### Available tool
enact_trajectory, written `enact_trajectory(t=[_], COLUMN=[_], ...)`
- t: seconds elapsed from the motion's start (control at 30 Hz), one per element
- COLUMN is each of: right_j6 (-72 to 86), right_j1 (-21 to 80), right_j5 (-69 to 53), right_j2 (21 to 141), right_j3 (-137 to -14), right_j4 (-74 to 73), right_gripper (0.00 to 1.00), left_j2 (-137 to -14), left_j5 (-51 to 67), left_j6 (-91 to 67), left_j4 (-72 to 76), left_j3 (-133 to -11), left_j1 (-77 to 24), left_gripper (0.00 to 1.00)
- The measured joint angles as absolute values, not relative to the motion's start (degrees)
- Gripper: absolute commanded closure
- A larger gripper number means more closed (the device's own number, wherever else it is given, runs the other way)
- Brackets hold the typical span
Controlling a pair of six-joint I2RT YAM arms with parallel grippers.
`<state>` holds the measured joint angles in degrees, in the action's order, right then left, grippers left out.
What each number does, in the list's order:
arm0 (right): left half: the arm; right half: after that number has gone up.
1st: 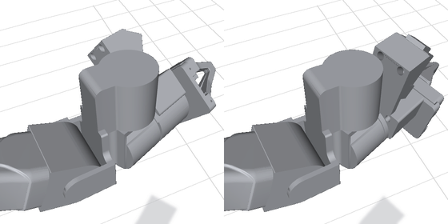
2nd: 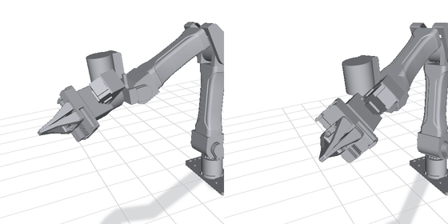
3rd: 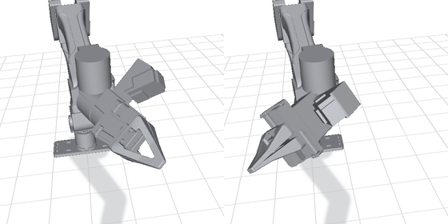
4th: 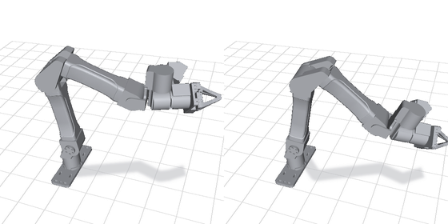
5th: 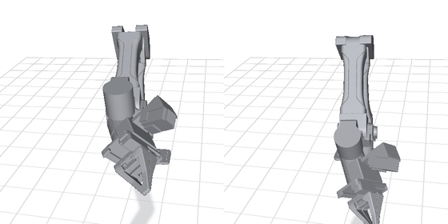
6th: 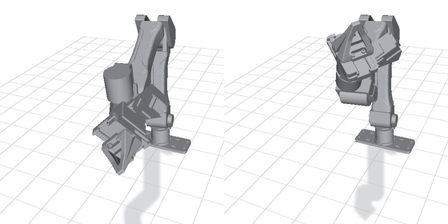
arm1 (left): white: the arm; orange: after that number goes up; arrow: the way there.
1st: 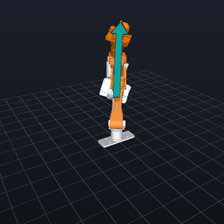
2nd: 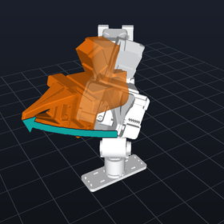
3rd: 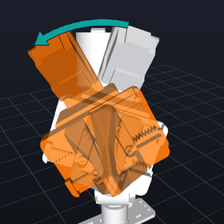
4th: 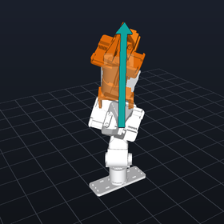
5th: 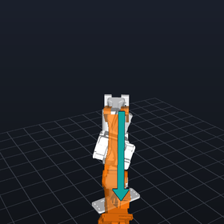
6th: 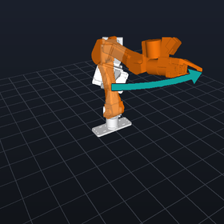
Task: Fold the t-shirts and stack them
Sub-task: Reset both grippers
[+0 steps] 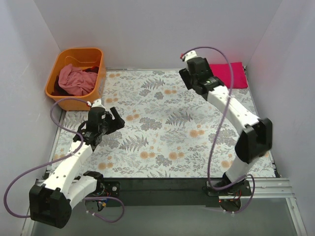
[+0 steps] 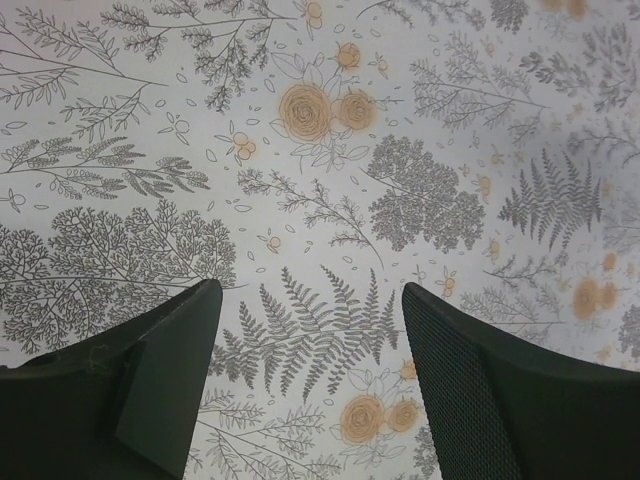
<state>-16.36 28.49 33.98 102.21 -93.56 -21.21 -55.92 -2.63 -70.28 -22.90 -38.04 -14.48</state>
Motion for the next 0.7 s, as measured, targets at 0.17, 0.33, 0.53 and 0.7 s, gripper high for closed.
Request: enact_trajectory(t=[0.17,0.33,0.53,0.7], right_j6=[-6.85,-0.89,4.08,6.85], right_j1=[26.70,26.06,26.26,26.26], right_j5=[29.43,28.34,28.29,28.99], right_j2=[81.52,63.75,39.27,21.28], right_j3=[-81.30,-69.12,-58.30,-53.15], right_j4=[-26.17,-31.62,-34.35,-34.00], right_gripper=[0.07,0.01,0.02,0.02], left_j2=[-50.48,-45.45,-36.56,-30.63], left_j5=[-4.01,-6.22,-9.10,-12.45], left_j6=[-71.35,-72.60,-74.74,-75.75], left_j4=[-29.04,-34.04,-39.99,-44.12], left_j3=[-42.26,-49.91,-51.66,-52.16], left_j1=[-14.48,-14.48,-14.48,-14.48], left_gripper=[0.24,0.22,0.17,0.16])
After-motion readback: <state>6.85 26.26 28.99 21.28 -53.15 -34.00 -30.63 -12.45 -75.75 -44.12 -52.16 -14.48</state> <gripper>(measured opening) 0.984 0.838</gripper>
